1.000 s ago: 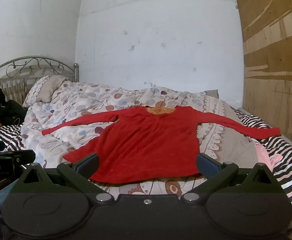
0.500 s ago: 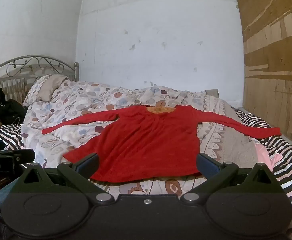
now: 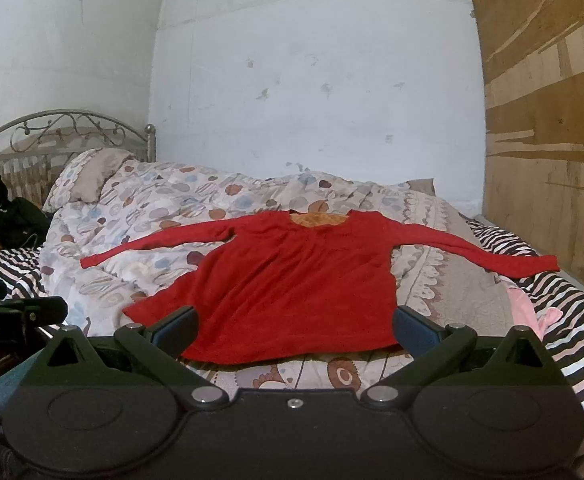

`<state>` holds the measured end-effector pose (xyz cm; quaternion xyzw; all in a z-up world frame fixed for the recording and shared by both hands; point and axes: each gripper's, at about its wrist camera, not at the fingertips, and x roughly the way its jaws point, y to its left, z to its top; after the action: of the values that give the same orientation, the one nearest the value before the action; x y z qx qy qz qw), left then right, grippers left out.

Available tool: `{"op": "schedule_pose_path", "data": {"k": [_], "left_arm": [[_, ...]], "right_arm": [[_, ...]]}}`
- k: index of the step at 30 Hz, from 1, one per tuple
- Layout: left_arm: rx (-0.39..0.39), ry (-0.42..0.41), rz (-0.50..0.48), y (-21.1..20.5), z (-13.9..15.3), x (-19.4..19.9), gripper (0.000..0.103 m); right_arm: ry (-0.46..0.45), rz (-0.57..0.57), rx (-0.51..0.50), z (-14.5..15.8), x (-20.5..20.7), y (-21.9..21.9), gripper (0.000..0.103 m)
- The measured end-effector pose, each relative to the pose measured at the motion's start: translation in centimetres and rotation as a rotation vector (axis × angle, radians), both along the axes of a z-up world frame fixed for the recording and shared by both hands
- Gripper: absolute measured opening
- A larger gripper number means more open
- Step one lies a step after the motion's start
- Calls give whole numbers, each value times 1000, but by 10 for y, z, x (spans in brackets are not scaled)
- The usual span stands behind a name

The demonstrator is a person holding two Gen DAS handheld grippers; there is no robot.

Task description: Fold small clothes

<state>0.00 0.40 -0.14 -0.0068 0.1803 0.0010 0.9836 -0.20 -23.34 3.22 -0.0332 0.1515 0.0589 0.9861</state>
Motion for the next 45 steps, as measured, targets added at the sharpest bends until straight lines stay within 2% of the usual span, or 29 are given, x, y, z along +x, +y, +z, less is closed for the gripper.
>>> {"op": "schedule_pose_path", "data": {"k": [45], "left_arm": [[-1,-2,0,0,0,0,103]], "right_arm": [[4,-6,-4,-3,1,-3,103]]}}
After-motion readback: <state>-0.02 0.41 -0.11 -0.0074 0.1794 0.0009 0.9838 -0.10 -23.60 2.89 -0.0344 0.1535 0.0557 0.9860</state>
